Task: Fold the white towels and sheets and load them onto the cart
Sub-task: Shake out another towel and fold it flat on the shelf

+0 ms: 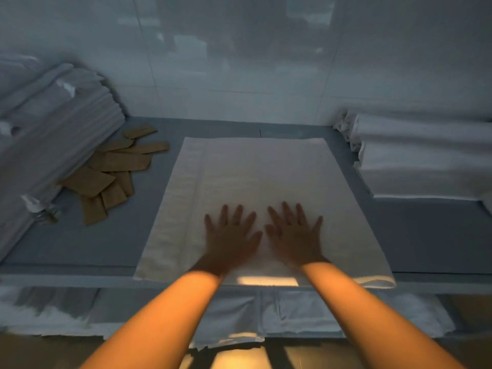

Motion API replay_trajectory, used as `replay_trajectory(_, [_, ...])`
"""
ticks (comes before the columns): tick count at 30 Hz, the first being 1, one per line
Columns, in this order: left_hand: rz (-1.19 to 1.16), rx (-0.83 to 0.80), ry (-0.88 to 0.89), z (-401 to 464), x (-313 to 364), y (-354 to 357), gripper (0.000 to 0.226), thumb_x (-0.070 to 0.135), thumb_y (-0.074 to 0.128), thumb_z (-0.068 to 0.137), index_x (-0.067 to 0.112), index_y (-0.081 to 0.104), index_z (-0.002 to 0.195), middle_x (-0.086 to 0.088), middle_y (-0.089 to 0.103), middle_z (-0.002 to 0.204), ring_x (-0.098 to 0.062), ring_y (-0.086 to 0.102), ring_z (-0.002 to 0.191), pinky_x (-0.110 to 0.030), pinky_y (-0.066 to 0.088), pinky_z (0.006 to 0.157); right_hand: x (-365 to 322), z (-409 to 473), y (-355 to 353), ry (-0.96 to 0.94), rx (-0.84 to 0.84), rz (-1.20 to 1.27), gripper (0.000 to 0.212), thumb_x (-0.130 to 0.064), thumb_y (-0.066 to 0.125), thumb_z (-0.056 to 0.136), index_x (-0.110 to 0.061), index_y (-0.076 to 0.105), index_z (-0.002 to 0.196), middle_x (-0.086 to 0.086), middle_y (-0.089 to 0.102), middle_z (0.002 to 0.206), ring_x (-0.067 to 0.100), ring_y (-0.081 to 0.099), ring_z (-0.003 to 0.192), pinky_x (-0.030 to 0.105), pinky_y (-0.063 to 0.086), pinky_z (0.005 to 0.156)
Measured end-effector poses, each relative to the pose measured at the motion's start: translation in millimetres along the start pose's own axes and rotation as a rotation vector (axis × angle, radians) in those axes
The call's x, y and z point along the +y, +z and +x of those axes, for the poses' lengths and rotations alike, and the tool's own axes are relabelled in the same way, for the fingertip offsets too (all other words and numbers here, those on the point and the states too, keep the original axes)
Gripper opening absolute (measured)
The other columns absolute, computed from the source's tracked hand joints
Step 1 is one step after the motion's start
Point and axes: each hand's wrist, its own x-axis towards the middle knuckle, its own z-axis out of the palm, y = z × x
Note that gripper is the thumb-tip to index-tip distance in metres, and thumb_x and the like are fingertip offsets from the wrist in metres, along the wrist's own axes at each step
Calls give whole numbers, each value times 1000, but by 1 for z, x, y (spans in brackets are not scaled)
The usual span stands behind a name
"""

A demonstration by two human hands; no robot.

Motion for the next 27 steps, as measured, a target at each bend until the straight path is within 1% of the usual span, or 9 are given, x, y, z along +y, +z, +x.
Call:
replay_trajectory(3, [28, -12, -63, -7, -11, 11, 69, 77, 9, 82, 53, -7, 145, 17, -9, 159, -26, -13, 146, -69, -11, 102, -2, -5, 6, 32, -10, -7, 58, -67, 19, 92, -52, 4, 146, -13, -4, 160, 24, -9, 147, 71, -9, 105])
replay_trajectory(7, [27, 37, -89, 3, -25, 9, 78, 83, -4, 71, 54, -9, 143, 17, -8, 159, -28, -12, 146, -73, -7, 101, 6, 8, 5, 0, 21, -26, 60, -69, 18, 90, -52, 5, 146, -12, -3, 160, 25, -8, 147, 72, -6, 104])
replay_trajectory(10, [26, 15, -96, 21, -26, 4, 78, 83, -3, 73, 52, -10, 144, 15, -10, 159, -29, -14, 146, -75, -7, 101, 6, 29, 5, 7, -4, -26, 60, -69, 16, 91, -51, 3, 146, -12, -5, 160, 25, -9, 147, 73, -7, 104])
replay_trajectory(13, [26, -23, -136, 32, -11, 0, 69, 74, 9, 84, 49, -6, 146, 11, -10, 160, -33, -16, 145, -75, -12, 98, -5, 39, 3, 11, -14, -26, 57, -61, 19, 95, -47, 6, 148, -8, -3, 161, 29, -7, 147, 73, -7, 102])
replay_trajectory(15, [21, 2, -105, 27, 4, 4, 61, 63, 14, 91, 47, -4, 148, 8, -6, 161, -34, -13, 145, -76, -10, 99, -22, 31, 9, -77, 30, -32, 53, -50, 22, 99, -43, 9, 149, -7, 1, 161, 26, -5, 148, 72, -6, 104])
replay_trajectory(17, [49, 40, -68, 18, 5, 10, 60, 61, 11, 92, 47, -3, 148, 10, -4, 161, -31, -9, 147, -75, -5, 102, -26, 20, 13, -133, 69, -61, 52, -47, 23, 100, -42, 10, 150, -7, 4, 161, 22, -2, 148, 68, -6, 108])
replay_trajectory(22, [54, 49, -221, -8, -62, 6, 69, 75, 2, 82, 51, -7, 146, 12, -5, 160, -26, -7, 147, -64, -3, 109, 51, 0, 0, 63, 62, -108, 58, -59, 20, 97, -43, 3, 150, -5, 0, 161, 21, -1, 148, 57, 3, 115])
replay_trajectory(25, [48, 73, -219, -29, -91, 0, 74, 75, -3, 79, 48, -5, 148, 9, -3, 161, -23, -6, 148, -55, 1, 115, 91, -18, -5, 145, 34, -115, 59, -57, 18, 97, -39, 2, 151, -2, 0, 161, 21, 0, 148, 50, 6, 117])
replay_trajectory(27, [42, 64, -203, -38, -98, -3, 71, 71, 2, 84, 44, -1, 150, 6, -3, 161, -23, -5, 148, -55, 3, 116, 103, -29, -8, 179, -8, -96, 60, -55, 17, 98, -34, 1, 152, -1, -2, 161, 20, -1, 148, 47, 4, 118])
